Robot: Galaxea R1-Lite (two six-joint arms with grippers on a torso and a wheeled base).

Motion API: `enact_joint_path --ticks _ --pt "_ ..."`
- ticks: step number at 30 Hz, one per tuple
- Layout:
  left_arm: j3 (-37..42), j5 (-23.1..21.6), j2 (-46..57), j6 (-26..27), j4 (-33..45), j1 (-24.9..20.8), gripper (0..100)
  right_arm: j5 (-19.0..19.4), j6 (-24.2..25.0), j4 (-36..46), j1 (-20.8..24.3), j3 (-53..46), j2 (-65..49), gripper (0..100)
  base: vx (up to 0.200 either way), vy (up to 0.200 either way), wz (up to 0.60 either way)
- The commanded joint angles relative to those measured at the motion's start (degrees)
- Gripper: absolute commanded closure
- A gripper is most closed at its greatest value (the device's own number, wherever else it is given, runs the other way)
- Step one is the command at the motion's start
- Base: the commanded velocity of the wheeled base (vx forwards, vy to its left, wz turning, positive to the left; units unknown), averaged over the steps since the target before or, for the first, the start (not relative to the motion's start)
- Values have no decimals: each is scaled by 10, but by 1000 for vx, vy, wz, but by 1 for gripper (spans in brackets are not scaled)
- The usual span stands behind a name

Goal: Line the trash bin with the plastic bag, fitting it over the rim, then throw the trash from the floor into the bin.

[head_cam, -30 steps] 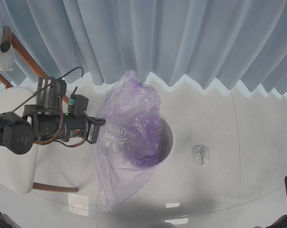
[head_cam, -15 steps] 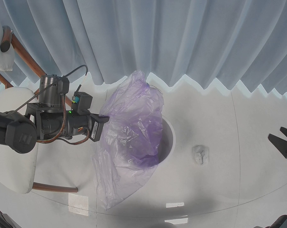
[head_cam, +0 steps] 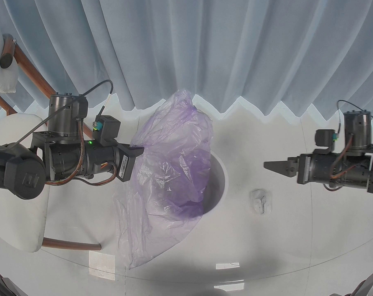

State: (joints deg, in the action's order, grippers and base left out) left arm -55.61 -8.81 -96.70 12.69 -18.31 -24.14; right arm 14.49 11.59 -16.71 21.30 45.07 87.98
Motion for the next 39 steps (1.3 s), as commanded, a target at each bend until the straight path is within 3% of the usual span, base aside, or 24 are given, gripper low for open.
enact_joint_path --ticks 1,7,16,17,28,33,39 --pt "16 18 6 5 -3 -3 100 11 -4 -61 28 51 148 0 200 0 0" --pt "34 23 9 1 -17 -36 100 3 -17 -98 25 136 234 0 0 0 0" --pt "55 20 18 1 -33 -37 100 -48 -17 -105 25 288 350 0 0 0 0" --pt "57 20 19 1 -33 -36 100 -50 -17 -106 26 293 354 100 0 0 0" --pt "67 20 28 1 -35 -36 100 -56 -14 -148 64 377 434 100 0 0 0" --pt "64 20 22 0 -38 -36 100 -55 -12 -160 96 356 429 100 0 0 0" --pt "56 22 12 -1 -43 -36 100 -53 -16 -227 126 253 412 100 0 0 0"
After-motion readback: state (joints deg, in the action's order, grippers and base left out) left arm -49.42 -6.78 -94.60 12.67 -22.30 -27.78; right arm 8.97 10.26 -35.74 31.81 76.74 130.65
